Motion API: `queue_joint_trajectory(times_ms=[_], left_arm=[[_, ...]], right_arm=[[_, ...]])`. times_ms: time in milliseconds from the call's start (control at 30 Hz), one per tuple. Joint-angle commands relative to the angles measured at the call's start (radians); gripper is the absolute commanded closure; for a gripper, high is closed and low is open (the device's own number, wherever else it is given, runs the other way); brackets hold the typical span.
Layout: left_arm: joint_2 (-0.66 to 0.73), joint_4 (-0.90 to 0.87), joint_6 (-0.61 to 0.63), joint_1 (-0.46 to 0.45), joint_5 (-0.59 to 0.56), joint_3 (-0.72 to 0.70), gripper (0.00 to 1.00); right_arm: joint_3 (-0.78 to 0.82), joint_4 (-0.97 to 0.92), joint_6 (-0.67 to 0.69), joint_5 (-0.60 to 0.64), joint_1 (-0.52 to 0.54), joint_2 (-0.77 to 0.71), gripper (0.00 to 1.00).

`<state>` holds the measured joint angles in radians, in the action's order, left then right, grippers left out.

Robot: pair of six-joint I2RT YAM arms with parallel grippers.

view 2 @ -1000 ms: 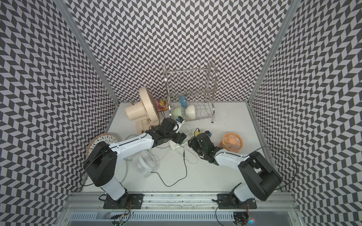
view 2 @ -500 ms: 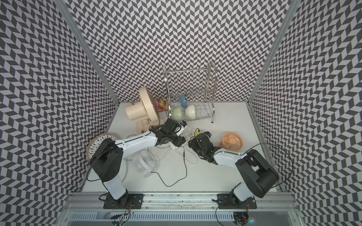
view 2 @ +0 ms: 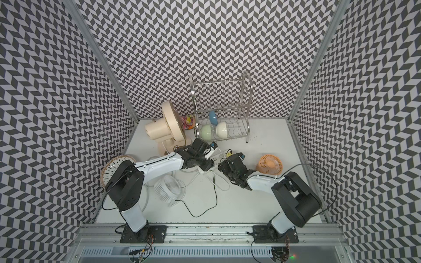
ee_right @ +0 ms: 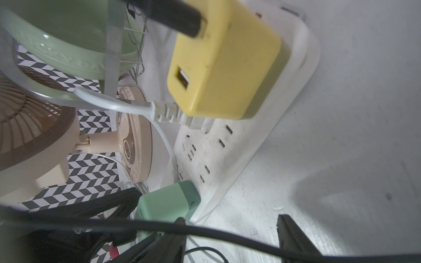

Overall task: Unplug the desk fan from the power strip
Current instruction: Remove the plug from the socket.

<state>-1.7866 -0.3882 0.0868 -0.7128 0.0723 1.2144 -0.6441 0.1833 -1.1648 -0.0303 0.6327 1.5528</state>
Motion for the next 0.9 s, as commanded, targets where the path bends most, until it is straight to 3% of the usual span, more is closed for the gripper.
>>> queue_joint_trajectory(times_ms=[0,500,767,867], left_arm=[[-0.023,-0.031,0.017,0.006,-0.002,0.035,0.5],[-0.035,-0.04,0.039,-0.002,0.018,0.039,0.62],[-0.027,-0.037,0.048,-0.011,0.039,0.037,0.8],[-0.016,-0.026,0.057,-0.025,0.056,0.027,0.8]], right_arm=[[-0.02,0.02,-0.005,0.006,0.001,0.015,0.37],[-0.034,0.028,-0.016,-0.006,-0.001,0.037,0.37],[-0.045,0.026,-0.021,-0.005,-0.001,0.055,0.37],[-0.054,0.018,-0.026,-0.004,-0.005,0.062,0.37]])
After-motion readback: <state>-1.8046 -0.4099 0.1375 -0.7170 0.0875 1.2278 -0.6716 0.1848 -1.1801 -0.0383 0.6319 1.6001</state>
